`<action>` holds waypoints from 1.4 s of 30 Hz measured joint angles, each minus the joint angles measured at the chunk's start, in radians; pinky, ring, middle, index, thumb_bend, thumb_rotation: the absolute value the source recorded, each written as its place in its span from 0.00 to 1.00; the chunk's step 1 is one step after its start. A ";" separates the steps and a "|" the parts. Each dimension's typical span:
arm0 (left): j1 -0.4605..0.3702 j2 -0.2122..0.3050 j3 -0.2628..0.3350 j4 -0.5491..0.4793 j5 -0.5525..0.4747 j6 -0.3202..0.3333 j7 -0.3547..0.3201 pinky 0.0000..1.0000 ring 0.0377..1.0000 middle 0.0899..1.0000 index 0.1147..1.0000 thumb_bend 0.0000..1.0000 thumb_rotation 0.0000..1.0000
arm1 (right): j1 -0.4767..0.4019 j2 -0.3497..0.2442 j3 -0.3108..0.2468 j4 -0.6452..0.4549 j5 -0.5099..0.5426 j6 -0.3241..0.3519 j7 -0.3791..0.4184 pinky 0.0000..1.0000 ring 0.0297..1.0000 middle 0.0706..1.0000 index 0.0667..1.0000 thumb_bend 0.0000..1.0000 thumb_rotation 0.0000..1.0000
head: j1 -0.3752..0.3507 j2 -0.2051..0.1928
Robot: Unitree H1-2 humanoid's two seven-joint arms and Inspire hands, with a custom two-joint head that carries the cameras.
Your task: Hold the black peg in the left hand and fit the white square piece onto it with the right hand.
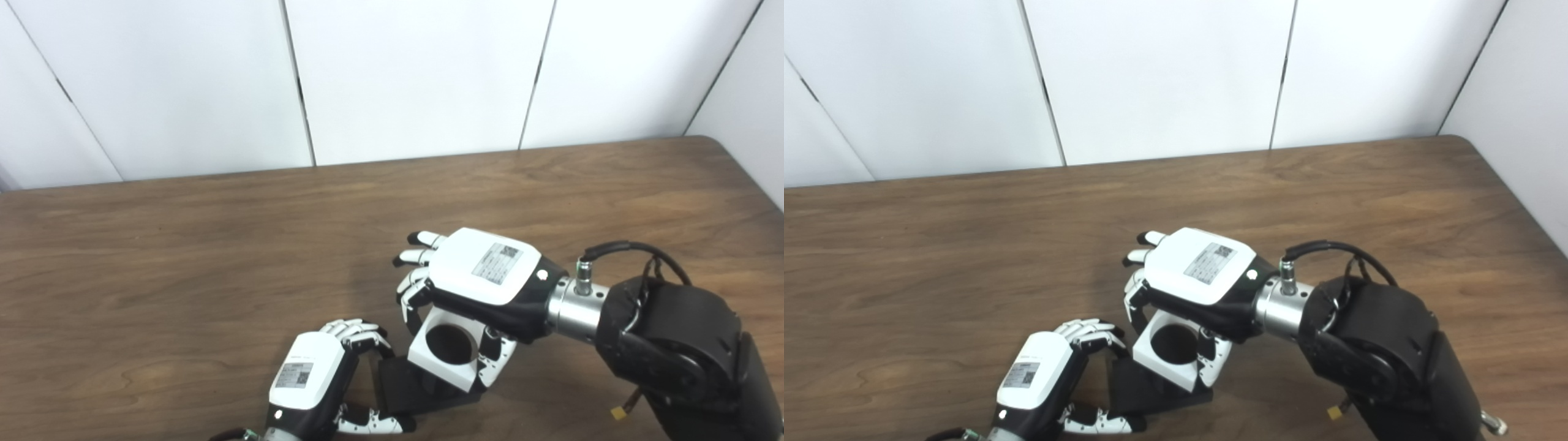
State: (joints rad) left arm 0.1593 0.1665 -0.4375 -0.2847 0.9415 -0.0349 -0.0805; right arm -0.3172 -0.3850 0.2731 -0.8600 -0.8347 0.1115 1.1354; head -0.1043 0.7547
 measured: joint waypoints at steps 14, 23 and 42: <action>-0.001 0.000 -0.001 -0.001 0.003 0.004 -0.002 0.82 0.81 0.73 0.42 0.52 0.05 | 0.001 -0.007 -0.001 0.000 0.003 0.000 0.000 1.00 0.91 0.74 0.45 0.52 0.13 | -0.002 0.002; 0.000 0.000 -0.001 -0.001 0.003 0.004 -0.001 0.81 0.81 0.73 0.42 0.52 0.05 | 0.017 0.003 0.009 0.005 -0.019 -0.009 -0.036 1.00 0.92 0.76 0.45 0.52 0.13 | -0.003 0.003; 0.000 -0.004 -0.005 -0.006 0.002 0.013 -0.008 0.82 0.81 0.73 0.42 0.52 0.05 | 0.065 0.024 0.049 0.077 -0.077 -0.088 -0.071 1.00 0.91 0.75 0.45 0.52 0.13 | 0.002 0.014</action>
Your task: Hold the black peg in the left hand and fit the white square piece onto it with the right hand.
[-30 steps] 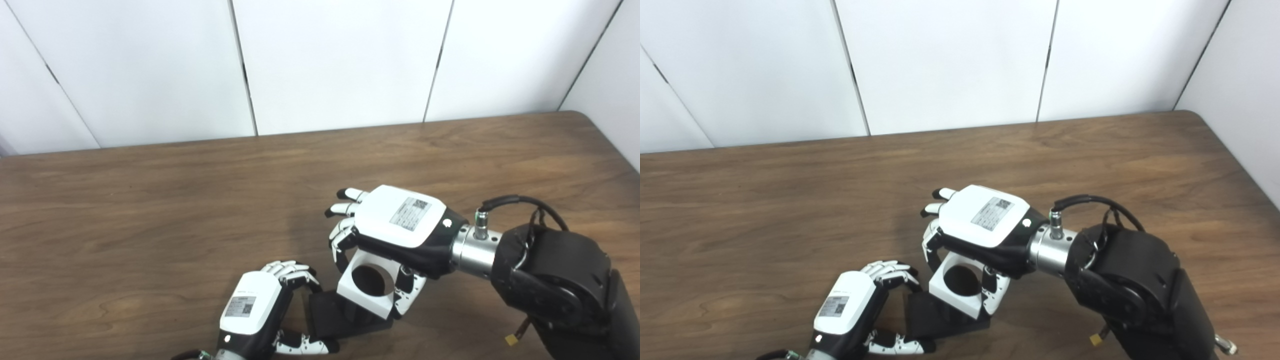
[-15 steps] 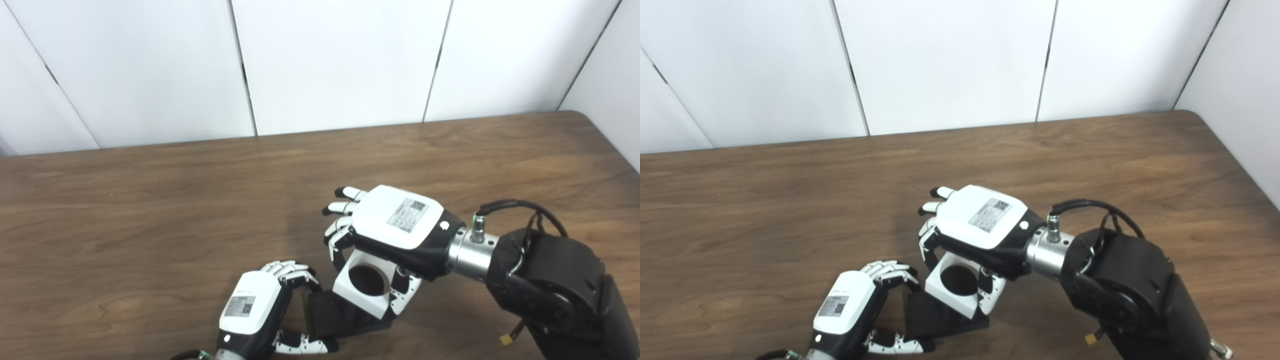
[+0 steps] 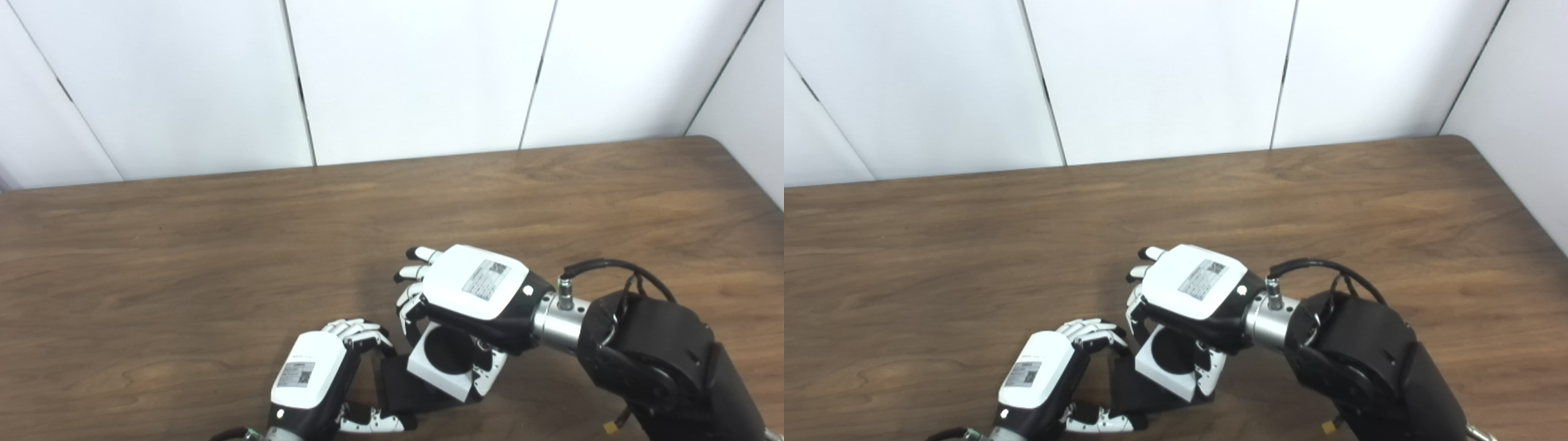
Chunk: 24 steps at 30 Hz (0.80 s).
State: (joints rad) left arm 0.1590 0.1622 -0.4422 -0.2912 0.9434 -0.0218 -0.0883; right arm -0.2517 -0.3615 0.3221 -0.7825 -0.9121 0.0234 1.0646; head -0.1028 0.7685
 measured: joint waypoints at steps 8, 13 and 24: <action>-0.001 -0.002 -0.003 0.000 -0.003 0.004 0.000 0.82 0.81 0.73 0.42 0.52 0.05 | 0.004 0.000 0.000 0.011 -0.008 -0.014 -0.002 1.00 0.90 0.78 0.55 0.77 0.22 | -0.002 0.000; -0.001 -0.001 -0.004 0.000 -0.003 0.007 -0.001 0.82 0.81 0.73 0.42 0.52 0.05 | 0.003 -0.001 -0.005 0.009 -0.023 -0.016 0.014 1.00 0.92 0.83 0.68 0.99 0.43 | -0.003 -0.003; -0.002 -0.001 -0.005 0.000 -0.001 0.007 0.000 0.82 0.81 0.73 0.42 0.52 0.05 | -0.023 0.020 -0.072 -0.017 -0.021 -0.007 0.015 1.00 0.92 0.85 0.82 1.00 0.54 | 0.000 -0.006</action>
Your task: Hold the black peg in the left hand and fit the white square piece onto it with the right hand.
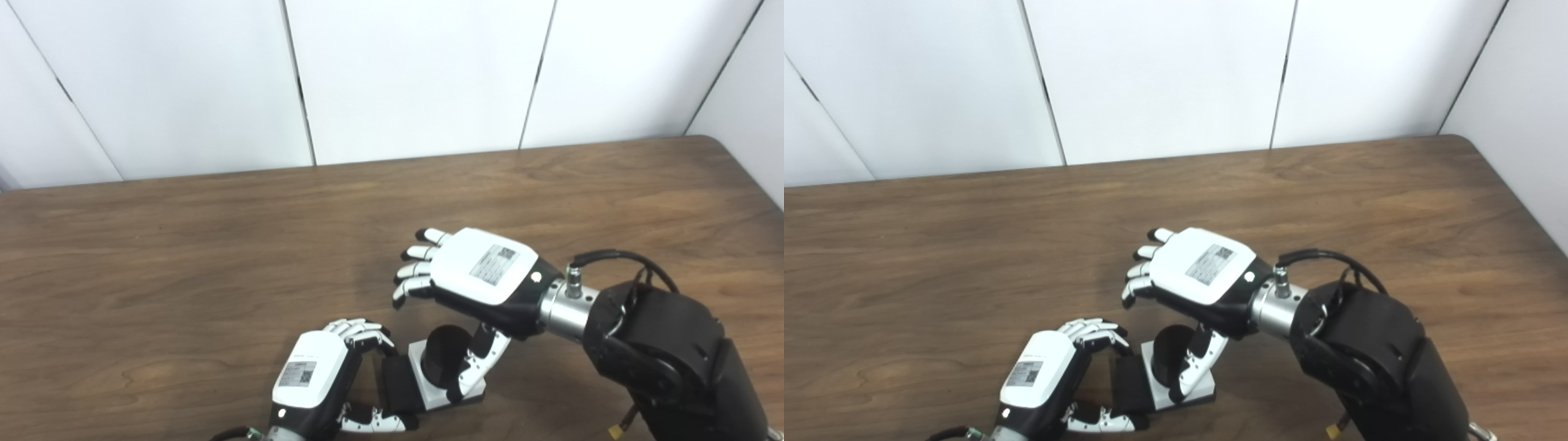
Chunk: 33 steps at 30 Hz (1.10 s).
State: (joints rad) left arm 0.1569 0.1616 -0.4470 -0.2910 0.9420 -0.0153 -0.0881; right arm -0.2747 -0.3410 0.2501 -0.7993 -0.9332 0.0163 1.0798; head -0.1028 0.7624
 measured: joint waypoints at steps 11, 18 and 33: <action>-0.001 -0.002 0.000 0.006 0.023 0.000 0.022 0.80 0.78 0.71 0.42 0.52 0.06 | -0.025 0.013 -0.080 -0.048 0.028 0.019 -0.012 0.96 0.90 0.83 0.79 1.00 0.55 | 0.002 -0.006; 0.001 -0.008 -0.007 0.006 0.103 0.010 0.037 0.77 0.77 0.73 0.69 0.92 0.41 | -0.004 0.013 -0.096 -0.061 0.042 0.029 -0.011 0.96 0.90 0.83 0.78 1.00 0.56 | 0.003 -0.006; 0.021 0.002 0.045 -0.095 0.155 0.054 -0.050 0.82 0.82 0.83 0.90 1.00 0.75 | 0.033 0.021 -0.111 -0.031 0.046 0.032 -0.040 1.00 0.91 0.84 0.86 1.00 0.48 | 0.029 -0.006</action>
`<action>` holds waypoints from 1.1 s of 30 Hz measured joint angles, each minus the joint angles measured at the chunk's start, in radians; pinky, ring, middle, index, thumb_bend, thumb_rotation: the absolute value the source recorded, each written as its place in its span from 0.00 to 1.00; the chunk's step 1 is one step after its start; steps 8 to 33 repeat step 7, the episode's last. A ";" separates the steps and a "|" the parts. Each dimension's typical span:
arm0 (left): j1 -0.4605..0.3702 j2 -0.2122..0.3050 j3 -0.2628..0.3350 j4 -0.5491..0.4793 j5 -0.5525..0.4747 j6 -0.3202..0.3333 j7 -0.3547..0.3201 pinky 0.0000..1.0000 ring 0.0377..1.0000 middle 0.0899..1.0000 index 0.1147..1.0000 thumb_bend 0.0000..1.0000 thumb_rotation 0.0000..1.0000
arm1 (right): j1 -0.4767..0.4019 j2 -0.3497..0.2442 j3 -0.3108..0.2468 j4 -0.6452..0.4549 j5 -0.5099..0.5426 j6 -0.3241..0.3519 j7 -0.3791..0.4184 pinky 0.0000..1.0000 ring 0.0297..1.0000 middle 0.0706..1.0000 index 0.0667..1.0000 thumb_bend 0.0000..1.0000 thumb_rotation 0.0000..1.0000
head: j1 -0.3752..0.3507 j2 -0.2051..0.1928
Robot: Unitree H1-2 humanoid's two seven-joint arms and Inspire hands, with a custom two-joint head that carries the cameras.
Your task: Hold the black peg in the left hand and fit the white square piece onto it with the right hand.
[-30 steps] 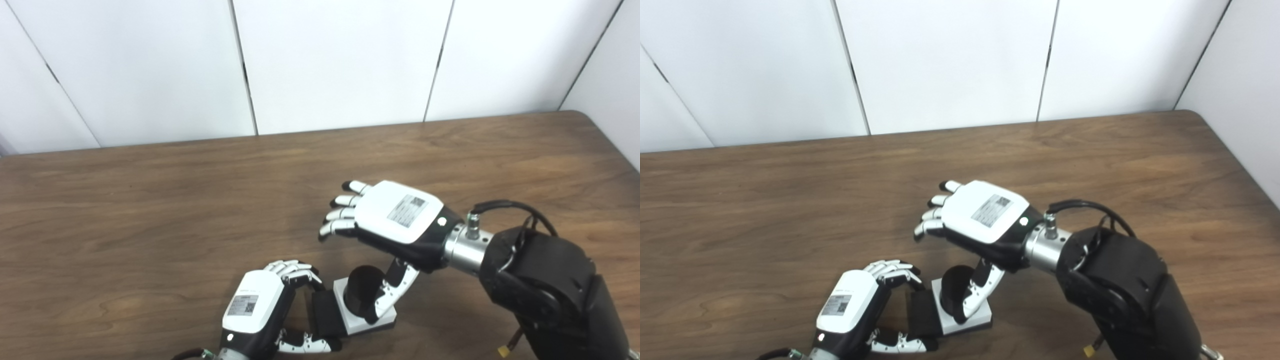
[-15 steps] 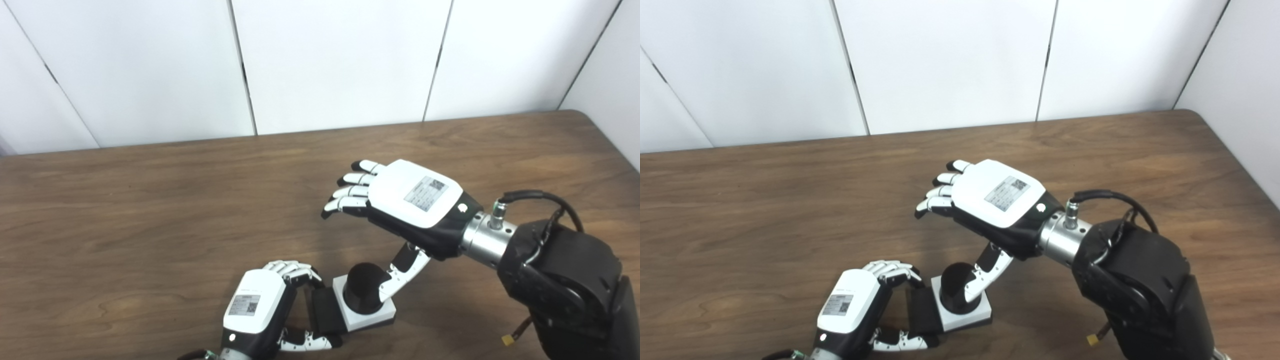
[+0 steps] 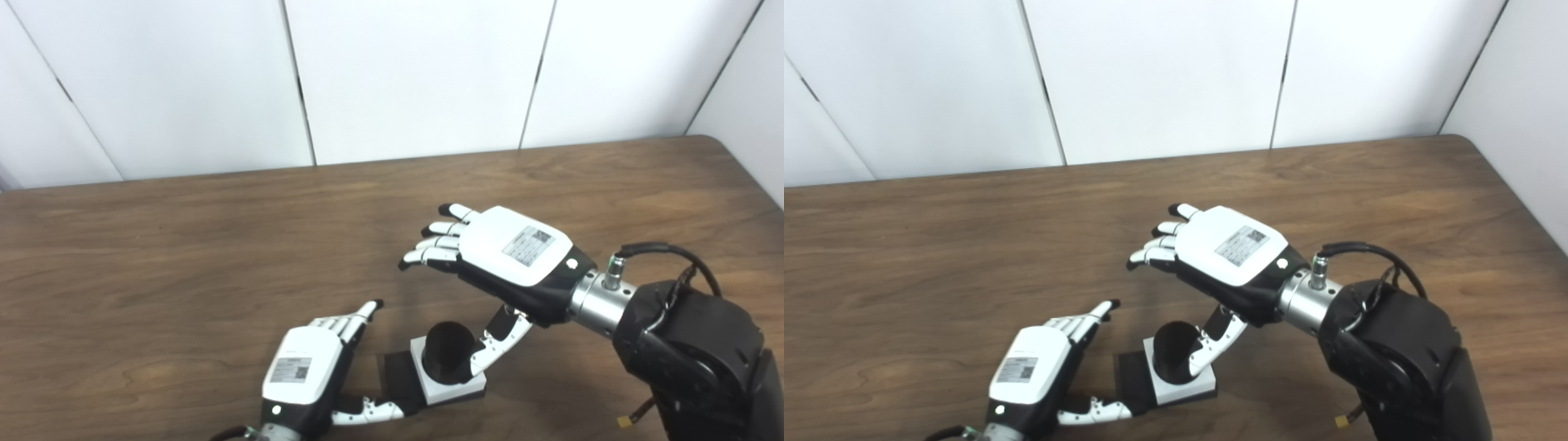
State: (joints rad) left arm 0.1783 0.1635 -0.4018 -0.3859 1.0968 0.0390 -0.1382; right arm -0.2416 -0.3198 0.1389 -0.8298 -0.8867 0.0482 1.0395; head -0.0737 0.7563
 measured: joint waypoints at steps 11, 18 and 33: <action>0.036 0.031 0.080 -0.148 -0.056 0.003 -0.083 0.82 0.85 0.86 0.90 1.00 0.68 | 0.021 -0.003 -0.035 0.019 0.038 0.019 -0.027 1.00 0.93 0.86 0.88 1.00 0.48 | 0.025 -0.008; 0.036 0.031 0.080 -0.148 -0.056 0.003 -0.083 0.82 0.85 0.86 0.90 1.00 0.68 | 0.021 -0.003 -0.035 0.019 0.038 0.019 -0.027 1.00 0.93 0.86 0.88 1.00 0.48 | 0.025 -0.008; 0.036 0.031 0.080 -0.148 -0.056 0.003 -0.083 0.82 0.85 0.86 0.90 1.00 0.68 | 0.021 -0.003 -0.035 0.019 0.038 0.019 -0.027 1.00 0.93 0.86 0.88 1.00 0.48 | 0.025 -0.008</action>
